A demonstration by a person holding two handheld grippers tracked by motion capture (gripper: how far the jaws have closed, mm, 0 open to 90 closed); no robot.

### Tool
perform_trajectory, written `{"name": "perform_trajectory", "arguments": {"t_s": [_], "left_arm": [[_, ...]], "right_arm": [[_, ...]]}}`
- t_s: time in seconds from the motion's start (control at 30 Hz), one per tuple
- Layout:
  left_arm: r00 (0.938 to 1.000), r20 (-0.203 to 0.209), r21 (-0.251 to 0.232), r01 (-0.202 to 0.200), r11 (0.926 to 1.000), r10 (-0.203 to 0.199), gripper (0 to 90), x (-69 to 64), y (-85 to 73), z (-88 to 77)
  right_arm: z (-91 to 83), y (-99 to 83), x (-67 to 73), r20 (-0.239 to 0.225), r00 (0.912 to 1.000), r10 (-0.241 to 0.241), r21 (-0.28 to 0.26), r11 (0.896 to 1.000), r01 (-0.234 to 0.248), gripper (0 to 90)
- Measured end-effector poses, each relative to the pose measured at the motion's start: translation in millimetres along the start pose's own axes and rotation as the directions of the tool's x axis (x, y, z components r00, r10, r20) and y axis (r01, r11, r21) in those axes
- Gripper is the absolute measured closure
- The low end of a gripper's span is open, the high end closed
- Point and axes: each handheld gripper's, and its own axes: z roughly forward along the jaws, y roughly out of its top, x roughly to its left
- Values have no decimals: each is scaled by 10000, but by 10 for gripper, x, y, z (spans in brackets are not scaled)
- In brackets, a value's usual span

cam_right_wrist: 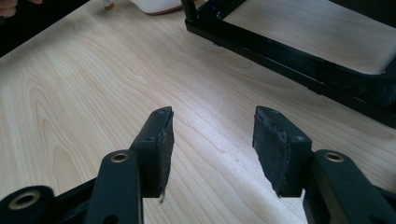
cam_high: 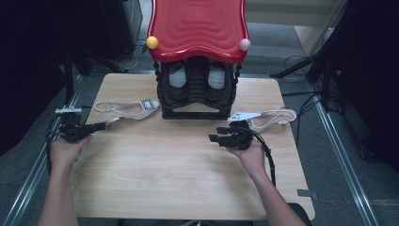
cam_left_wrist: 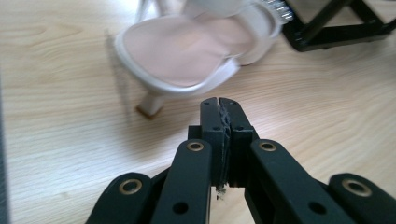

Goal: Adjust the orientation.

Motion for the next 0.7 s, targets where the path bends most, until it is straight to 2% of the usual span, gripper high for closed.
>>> {"name": "perform_trajectory", "arguments": {"t_s": [0.1,0.23,0.33,0.5,0.6,0.7], "left_arm": [[9997,-230,-13,64,10000,-64,894,74,0,51],[9993,-290,122,224,9997,-220,895,158,15,138],[9988,-436,38,230,9997,-228,895,197,23,199],[9975,-442,-204,537,9983,-545,895,312,40,210],[9967,-703,-251,385,9989,-401,895,323,69,236],[9960,-704,-353,532,9980,-556,894,359,84,246]], "right_arm": [[-27,-18,-2,77,10000,32,-21,10000,-31,493],[-89,-70,-21,223,9997,123,-61,9999,-121,494],[-154,-114,-32,404,9988,260,-81,9996,-257,494],[-258,-201,-58,647,9970,424,-207,9989,-411,495],[-308,-234,-70,777,9957,512,-241,9985,-495,496],[-340,-258,-76,839,9948,577,-333,9979,-550,496]]}}
